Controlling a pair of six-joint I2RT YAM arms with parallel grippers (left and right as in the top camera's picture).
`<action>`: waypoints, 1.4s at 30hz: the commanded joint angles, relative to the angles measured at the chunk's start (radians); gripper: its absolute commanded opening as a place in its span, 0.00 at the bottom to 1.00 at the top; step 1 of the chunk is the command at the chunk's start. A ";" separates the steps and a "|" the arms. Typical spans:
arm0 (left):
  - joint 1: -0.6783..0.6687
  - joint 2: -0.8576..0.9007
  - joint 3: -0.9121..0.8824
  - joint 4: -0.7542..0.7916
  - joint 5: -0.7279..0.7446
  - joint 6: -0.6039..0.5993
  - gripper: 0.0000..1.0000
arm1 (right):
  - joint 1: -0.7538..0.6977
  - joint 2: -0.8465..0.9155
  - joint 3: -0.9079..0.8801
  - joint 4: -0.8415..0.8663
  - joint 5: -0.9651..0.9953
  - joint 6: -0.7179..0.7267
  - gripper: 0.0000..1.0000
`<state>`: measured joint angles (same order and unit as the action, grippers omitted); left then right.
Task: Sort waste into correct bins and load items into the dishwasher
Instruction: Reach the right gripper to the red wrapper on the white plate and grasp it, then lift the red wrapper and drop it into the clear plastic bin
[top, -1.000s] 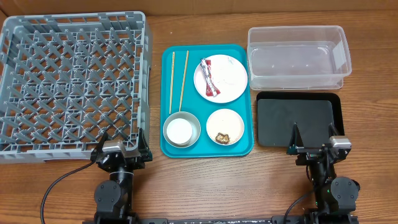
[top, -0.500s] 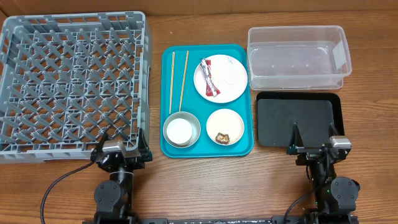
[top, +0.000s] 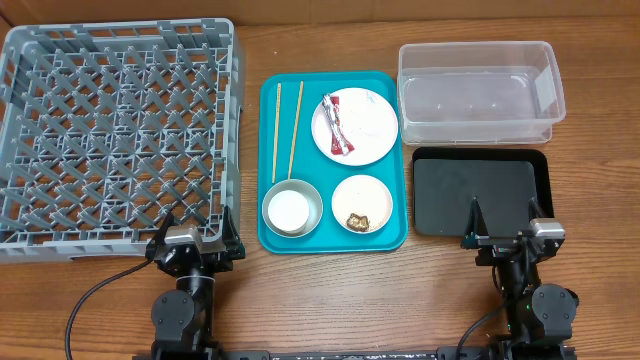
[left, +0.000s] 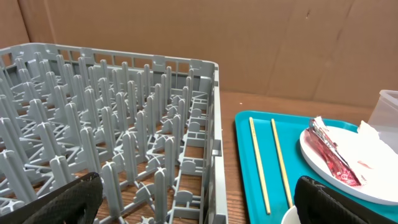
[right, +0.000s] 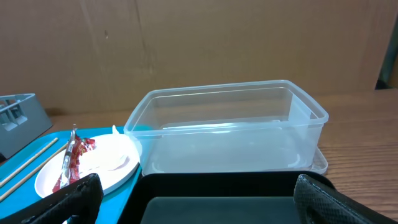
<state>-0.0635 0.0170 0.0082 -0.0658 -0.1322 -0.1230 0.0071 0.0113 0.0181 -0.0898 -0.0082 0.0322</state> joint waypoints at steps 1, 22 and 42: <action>0.005 -0.002 -0.003 0.002 -0.005 0.015 1.00 | -0.003 -0.005 -0.010 0.005 0.006 -0.003 1.00; 0.004 -0.002 -0.003 0.021 0.240 -0.087 1.00 | -0.003 -0.005 -0.010 0.039 -0.154 -0.002 1.00; 0.005 0.256 0.515 -0.148 0.314 -0.113 1.00 | -0.003 0.705 0.834 -0.272 -0.504 0.077 1.00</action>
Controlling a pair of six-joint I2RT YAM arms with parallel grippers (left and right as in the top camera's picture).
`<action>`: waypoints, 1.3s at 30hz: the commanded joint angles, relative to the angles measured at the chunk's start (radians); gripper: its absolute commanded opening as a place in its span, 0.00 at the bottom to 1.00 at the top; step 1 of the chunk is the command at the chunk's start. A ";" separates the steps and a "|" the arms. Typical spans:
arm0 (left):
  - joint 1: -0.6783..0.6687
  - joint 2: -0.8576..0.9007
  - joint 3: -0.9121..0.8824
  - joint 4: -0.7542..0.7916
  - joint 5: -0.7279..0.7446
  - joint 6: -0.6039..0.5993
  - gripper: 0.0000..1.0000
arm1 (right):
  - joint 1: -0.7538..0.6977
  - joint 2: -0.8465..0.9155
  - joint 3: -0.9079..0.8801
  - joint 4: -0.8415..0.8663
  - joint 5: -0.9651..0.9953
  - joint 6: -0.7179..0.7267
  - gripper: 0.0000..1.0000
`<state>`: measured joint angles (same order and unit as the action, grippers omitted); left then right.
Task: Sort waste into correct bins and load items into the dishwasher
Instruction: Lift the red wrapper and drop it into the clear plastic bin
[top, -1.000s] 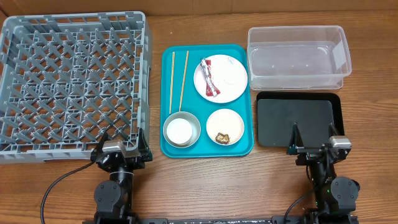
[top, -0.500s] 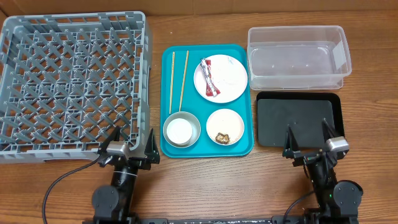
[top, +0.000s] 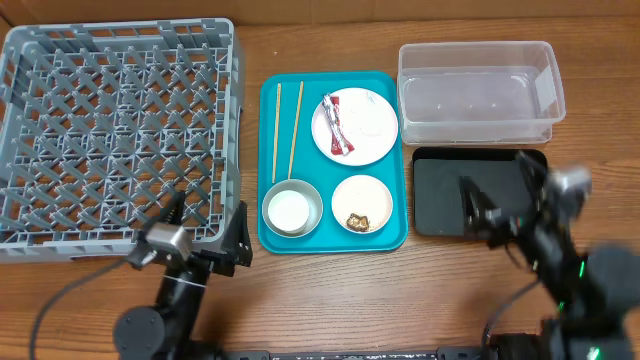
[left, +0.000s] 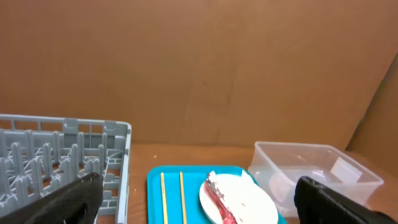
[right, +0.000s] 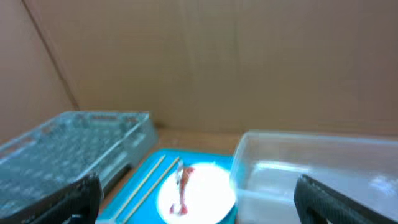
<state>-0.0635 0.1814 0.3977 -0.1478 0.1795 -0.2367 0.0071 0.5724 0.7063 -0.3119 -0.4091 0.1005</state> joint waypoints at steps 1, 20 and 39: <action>0.005 0.135 0.178 -0.121 0.005 0.001 1.00 | -0.003 0.222 0.230 -0.104 -0.133 0.008 1.00; 0.004 0.728 0.942 -0.801 0.055 -0.003 1.00 | 0.240 0.967 0.788 -0.357 -0.224 0.097 1.00; 0.004 0.733 0.944 -0.825 0.057 -0.003 1.00 | 0.489 1.459 0.909 -0.208 0.282 -0.045 0.74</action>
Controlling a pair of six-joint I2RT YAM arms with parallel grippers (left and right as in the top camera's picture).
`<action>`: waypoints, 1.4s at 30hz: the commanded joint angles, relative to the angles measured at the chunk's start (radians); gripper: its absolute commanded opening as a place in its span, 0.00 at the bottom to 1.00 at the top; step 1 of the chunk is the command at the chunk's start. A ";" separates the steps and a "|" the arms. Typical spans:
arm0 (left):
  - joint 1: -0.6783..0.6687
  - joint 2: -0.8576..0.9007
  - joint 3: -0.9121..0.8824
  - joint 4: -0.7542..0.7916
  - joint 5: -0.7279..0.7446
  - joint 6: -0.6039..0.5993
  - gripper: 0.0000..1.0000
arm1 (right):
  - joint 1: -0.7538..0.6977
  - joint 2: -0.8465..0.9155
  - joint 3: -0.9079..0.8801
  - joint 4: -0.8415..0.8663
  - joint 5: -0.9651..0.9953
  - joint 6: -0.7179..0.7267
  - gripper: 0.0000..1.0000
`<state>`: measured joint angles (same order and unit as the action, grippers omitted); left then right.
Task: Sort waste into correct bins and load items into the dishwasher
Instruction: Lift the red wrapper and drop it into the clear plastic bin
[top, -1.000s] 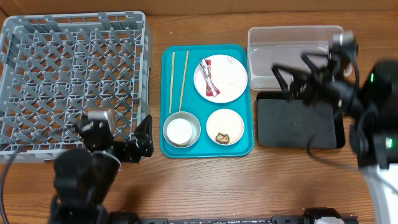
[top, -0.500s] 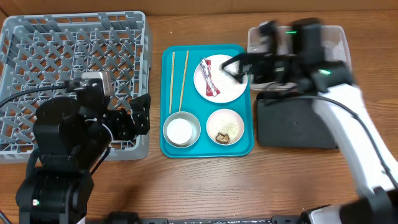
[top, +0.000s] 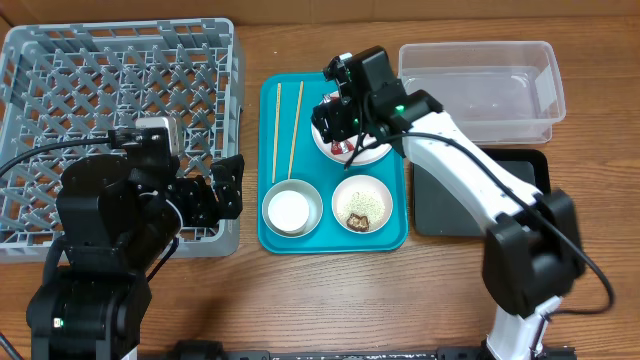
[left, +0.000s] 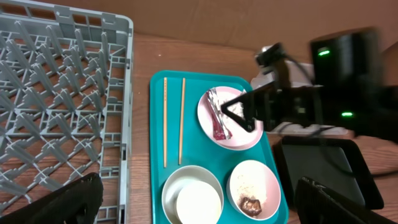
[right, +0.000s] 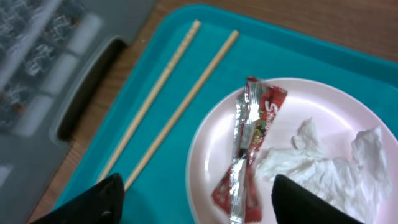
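Observation:
On the teal tray (top: 300, 240) a pink plate (right: 211, 143) holds a red foil wrapper (right: 249, 143) and crumpled white tissue (right: 329, 155). My right gripper (right: 205, 202) hangs open just above the plate, its fingers either side of the wrapper's near end; from overhead it (top: 340, 125) covers part of the plate. Two chopsticks (top: 285, 130) lie on the tray's left side. A metal bowl (top: 292, 208) with a white cup inside and a small bowl (top: 362, 203) with a food scrap sit at the tray's front. My left gripper (left: 199, 208) is open and empty, high over the tray's front.
The grey dish rack (top: 110, 120) fills the left side, its right wall close to the tray. A clear plastic bin (top: 478, 46) stands at the back right, with a black tray (top: 440, 200) in front of it. My right arm crosses above that black tray.
My right gripper has gone from above the black tray at the front right to just over the pink plate. My left wrist now looks down on the tray from higher up. Both stay open.
Both arms first sat low at the table's front edge, open, the left by the rack and the right by the black tray. Then both were raised. Now the right one reaches over the plate with the wrapper, and the left hovers by the rack's front right corner.

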<state>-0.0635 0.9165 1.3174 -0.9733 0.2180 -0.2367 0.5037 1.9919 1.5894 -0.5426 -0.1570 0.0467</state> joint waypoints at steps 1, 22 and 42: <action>0.004 -0.002 0.024 0.001 0.019 -0.003 1.00 | -0.008 0.062 0.026 0.035 0.030 0.009 0.74; 0.004 -0.002 0.024 0.001 0.019 -0.003 1.00 | -0.009 0.148 0.042 0.043 0.018 0.009 0.04; 0.004 -0.002 0.024 0.001 0.019 -0.003 1.00 | -0.285 -0.174 0.056 -0.098 0.029 0.088 0.04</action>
<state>-0.0635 0.9169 1.3174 -0.9733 0.2180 -0.2367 0.2752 1.7706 1.6730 -0.6292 -0.1482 0.1085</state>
